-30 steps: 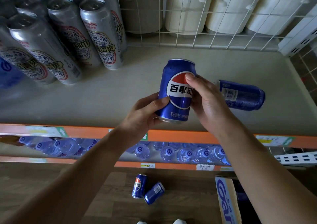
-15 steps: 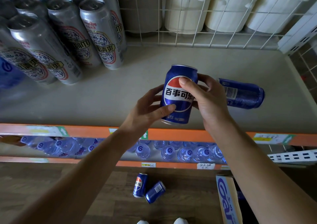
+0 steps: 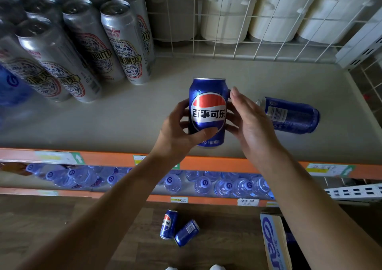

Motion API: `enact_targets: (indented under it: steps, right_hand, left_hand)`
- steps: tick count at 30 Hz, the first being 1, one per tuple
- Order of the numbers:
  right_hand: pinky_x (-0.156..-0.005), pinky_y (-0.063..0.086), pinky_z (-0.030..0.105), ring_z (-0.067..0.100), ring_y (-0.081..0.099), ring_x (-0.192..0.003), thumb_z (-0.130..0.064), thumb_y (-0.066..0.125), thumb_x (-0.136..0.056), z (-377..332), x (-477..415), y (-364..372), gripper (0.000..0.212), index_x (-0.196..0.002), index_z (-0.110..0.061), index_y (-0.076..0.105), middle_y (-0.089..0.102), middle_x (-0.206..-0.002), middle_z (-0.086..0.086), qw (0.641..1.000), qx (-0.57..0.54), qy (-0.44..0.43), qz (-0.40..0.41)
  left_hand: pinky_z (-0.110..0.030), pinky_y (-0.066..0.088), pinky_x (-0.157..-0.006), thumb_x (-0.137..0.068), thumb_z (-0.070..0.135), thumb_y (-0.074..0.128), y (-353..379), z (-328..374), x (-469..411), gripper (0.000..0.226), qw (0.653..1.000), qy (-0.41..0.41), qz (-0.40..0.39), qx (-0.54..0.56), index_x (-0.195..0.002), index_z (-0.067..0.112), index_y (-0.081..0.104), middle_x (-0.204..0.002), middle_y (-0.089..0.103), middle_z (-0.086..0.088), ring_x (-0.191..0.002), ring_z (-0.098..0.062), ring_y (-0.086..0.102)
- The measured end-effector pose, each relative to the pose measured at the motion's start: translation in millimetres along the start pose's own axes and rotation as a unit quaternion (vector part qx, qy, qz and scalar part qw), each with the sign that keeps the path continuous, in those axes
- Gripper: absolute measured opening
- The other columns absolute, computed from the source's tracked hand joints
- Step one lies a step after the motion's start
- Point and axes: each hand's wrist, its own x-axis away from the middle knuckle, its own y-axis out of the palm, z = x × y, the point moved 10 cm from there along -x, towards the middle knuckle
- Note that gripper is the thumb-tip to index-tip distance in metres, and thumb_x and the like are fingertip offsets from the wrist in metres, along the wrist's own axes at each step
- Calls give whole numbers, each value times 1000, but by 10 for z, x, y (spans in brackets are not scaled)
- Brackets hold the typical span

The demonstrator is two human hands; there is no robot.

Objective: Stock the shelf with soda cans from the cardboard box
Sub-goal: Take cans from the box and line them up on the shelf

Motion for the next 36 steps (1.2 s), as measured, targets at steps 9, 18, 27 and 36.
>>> enact_targets:
  steps: [9, 18, 27, 36]
  right_hand:
    - [-77, 57, 30, 19, 68, -96, -27, 76, -62, -183, 1, 33, 54, -112, -11, 63, 70, -104, 9, 993, 92, -80, -1]
    - [-70, 52, 19, 8, 68, -84, -19, 76, -57, -190, -40, 20, 51, -106, -17, 63, 71, -94, -2, 988, 115, -100, -14]
    - [-62, 50, 17, 6, 69, -75, -19, 73, -60, -189, -58, 67, 54, -112, -8, 63, 71, -90, 5, 992, 90, -87, -18]
    - [-64, 54, 21, 11, 71, -78, -20, 73, -63, -119, -46, -12, 48, -109, -10, 64, 72, -91, 7, 993, 80, -82, -5]
  left_hand:
    - [-14, 51, -66, -54, 7, 81, 4, 17, -73, 75, 998, 18, -48, -28, -118, 24, 45, -103, 58, 11, -83, 3, 63]
    - [-18, 47, -82, -53, 61, 68, -181, 565, -372, 81, 987, 42, -53, -145, -122, 24, 50, -121, 55, 7, -107, -8, 55]
    - [-16, 46, -63, -74, 37, 70, 87, 700, -546, 33, 941, -10, -170, -294, -100, 26, 55, -89, 57, 17, -80, -2, 57]
    - [-33, 57, -76, -56, 46, 72, 125, 548, -524, 41, 953, -52, -173, -242, -89, 24, 61, -96, 68, -1, -87, -17, 66]
